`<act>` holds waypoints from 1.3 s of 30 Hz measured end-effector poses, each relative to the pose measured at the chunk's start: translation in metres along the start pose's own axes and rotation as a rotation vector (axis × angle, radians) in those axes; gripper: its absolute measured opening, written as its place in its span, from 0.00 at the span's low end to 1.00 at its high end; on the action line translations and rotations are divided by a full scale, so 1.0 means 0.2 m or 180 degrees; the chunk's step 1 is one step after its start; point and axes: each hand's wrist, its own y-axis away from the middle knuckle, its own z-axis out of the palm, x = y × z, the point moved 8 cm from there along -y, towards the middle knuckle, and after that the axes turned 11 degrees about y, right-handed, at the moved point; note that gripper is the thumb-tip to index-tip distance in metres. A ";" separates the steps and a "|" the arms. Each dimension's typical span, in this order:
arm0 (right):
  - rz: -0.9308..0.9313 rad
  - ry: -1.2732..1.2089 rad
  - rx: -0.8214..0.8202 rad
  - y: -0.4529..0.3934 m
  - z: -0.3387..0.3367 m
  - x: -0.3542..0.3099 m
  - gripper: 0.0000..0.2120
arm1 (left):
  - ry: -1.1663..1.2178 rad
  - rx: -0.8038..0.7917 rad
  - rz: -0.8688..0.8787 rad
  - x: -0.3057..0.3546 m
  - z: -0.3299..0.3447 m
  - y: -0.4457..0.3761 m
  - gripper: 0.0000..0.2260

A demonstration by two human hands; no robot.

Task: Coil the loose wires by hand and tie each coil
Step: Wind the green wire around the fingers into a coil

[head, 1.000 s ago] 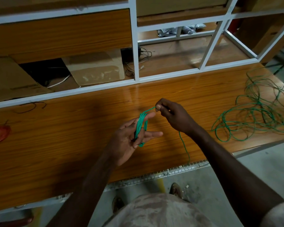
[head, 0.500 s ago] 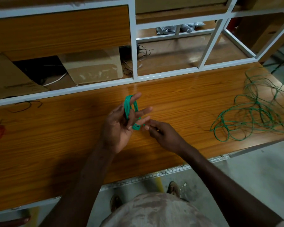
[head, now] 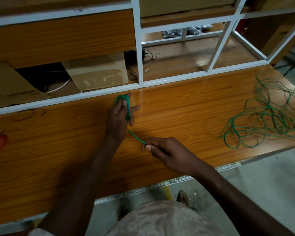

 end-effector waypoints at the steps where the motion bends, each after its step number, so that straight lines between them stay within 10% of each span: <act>1: 0.0009 -0.0001 0.0006 0.00 -0.02 -0.01 0.11 | -0.0269 -0.0061 -0.0020 -0.02 0.00 0.01 0.16; 9: -0.0112 0.0051 0.0227 0.02 -0.35 -0.06 0.11 | -0.1534 -0.0187 -0.0534 -0.16 -0.19 0.07 0.11; 16: 0.0157 -0.0176 0.1391 -0.17 -0.74 0.14 0.12 | -0.0334 -0.1192 -0.0855 -0.21 0.09 0.34 0.22; 21: 0.0412 -0.0033 0.1255 -0.28 -0.65 0.34 0.12 | 0.0920 -0.1263 -0.0834 -0.10 0.25 0.50 0.22; 31: 0.0494 -0.0715 0.0877 -0.21 -0.22 0.36 0.12 | 0.3574 -0.0944 -0.0941 0.11 0.22 0.40 0.25; 39: 0.0601 -0.0417 0.0773 -0.05 -0.06 0.32 0.09 | 0.3273 0.0269 -0.0784 0.03 0.14 0.26 0.26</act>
